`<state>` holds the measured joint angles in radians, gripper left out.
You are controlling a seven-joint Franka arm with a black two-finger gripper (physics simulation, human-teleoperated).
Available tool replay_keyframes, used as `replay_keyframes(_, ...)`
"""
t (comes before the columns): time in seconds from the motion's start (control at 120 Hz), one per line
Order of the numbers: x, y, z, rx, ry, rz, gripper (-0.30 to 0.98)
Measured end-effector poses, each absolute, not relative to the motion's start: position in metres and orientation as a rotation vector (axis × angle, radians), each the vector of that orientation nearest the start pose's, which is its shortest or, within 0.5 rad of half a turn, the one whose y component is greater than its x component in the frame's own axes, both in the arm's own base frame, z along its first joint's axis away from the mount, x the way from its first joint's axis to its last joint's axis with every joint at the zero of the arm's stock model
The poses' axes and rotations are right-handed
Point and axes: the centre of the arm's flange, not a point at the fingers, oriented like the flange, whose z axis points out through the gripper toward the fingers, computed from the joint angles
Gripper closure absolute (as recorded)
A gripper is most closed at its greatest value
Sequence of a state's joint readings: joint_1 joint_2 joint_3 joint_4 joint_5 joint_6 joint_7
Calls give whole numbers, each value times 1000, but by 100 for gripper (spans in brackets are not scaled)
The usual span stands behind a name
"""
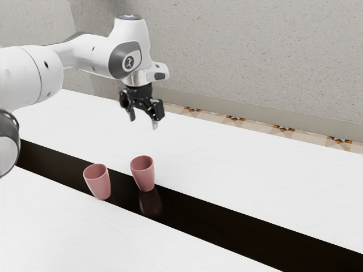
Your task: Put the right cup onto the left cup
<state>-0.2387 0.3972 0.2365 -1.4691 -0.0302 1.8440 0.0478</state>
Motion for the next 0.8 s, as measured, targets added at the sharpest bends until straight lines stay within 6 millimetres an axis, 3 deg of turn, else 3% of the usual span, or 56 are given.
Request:
replay_keyframes(0.233,690,-37,397,-3133,-86,19,2)
replay_keyframes(0.383,668,-39,367,-3172,-227,57,2)
replay_keyframes(0.492,658,-34,352,-3181,-318,54,2)
replay_keyframes(0.8,660,-33,335,-3167,-459,25,2)
